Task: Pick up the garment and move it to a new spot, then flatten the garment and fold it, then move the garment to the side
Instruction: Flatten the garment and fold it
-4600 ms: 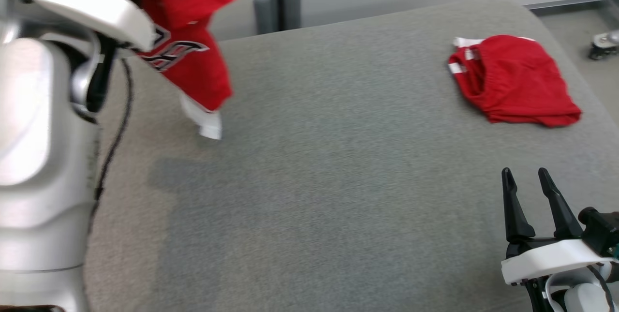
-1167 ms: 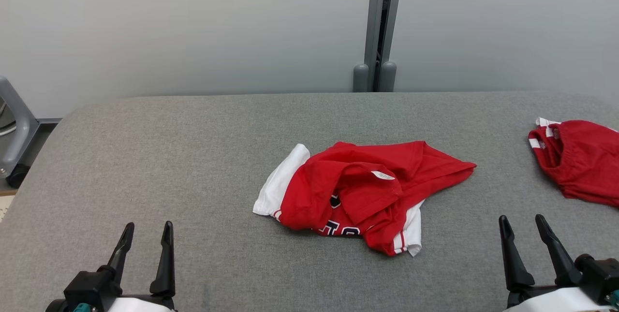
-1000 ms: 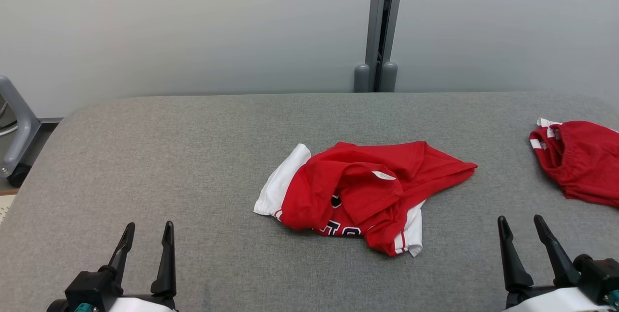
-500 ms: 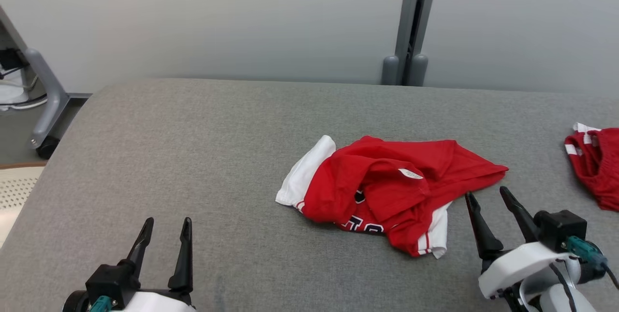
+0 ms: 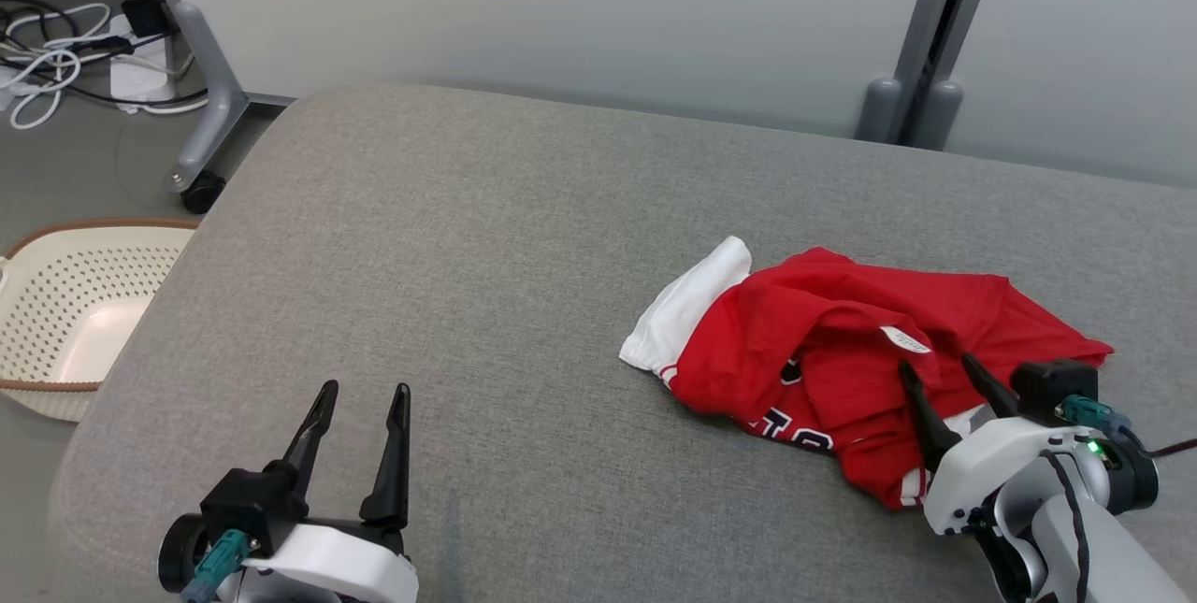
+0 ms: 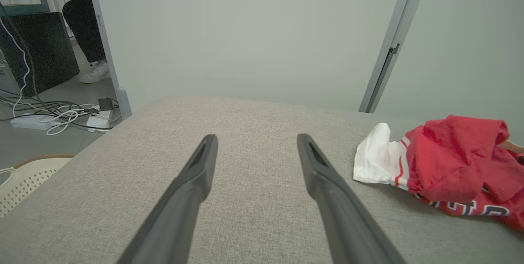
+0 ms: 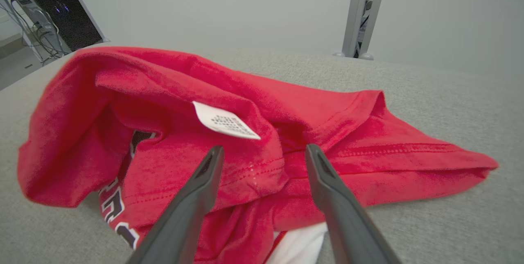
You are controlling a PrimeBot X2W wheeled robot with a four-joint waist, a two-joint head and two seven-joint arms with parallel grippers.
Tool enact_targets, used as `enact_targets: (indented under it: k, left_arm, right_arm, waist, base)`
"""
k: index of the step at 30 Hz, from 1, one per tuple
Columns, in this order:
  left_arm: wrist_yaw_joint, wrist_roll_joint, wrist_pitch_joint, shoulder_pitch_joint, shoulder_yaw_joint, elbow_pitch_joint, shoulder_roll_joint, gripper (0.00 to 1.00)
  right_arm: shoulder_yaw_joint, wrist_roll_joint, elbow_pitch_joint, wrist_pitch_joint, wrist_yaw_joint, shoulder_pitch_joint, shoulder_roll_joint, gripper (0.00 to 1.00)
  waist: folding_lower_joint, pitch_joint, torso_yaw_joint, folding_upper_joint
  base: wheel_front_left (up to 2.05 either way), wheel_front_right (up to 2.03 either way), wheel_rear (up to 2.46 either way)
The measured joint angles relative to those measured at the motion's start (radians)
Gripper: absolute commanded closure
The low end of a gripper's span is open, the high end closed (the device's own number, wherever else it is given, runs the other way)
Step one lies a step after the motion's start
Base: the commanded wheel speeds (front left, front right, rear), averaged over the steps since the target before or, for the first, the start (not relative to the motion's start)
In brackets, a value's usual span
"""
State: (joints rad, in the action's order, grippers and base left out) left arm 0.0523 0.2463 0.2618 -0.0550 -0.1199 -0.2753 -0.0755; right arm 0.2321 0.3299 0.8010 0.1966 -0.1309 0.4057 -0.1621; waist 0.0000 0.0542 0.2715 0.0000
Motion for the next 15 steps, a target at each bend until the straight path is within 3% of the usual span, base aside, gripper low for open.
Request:
enact_targets:
  k: [3, 5, 6, 7, 15]
  left_arm:
    - [0.001, 0.0, 0.0, -0.012, 0.0, -0.006, 0.004, 0.0]
    - [0.005, 0.0, 0.0, -0.014, 0.004, -0.007, 0.005, 0.0]
    - [0.005, -0.002, 0.0, -0.014, 0.006, -0.009, 0.006, 0.0]
    - [0.006, -0.002, 0.0, -0.015, 0.008, -0.009, 0.007, 0.0]
    - [0.01, -0.011, 0.0, -0.012, 0.04, -0.018, 0.007, 0.0]
  right_arm:
    - [0.015, 0.016, 0.065, 0.0, 0.0, 0.026, 0.003, 0.0]
    - [0.025, 0.03, 0.102, 0.007, 0.0, 0.038, 0.007, 0.61]
    - [0.035, 0.035, 0.114, 0.011, 0.0, 0.044, 0.007, 0.61]
    - [0.037, 0.041, 0.119, 0.024, 0.0, 0.048, 0.009, 0.97]
    - [0.07, 0.065, 0.107, 0.061, 0.0, 0.066, -0.005, 1.0]
  waist:
    - [0.0, 0.013, 0.02, 0.0]
    - [0.0, 0.02, 0.028, 0.0]
    - [0.0, 0.024, 0.03, 0.0]
    - [0.0, 0.026, 0.032, 0.0]
    - [0.0, 0.011, -0.001, 0.0]
  base:
    - [0.0, 0.0, 0.0]
    - [0.0, 0.0, 0.0]
    - [0.0, 0.0, 0.0]
    - [0.0, 0.0, 0.0]
    - [0.0, 0.0, 0.0]
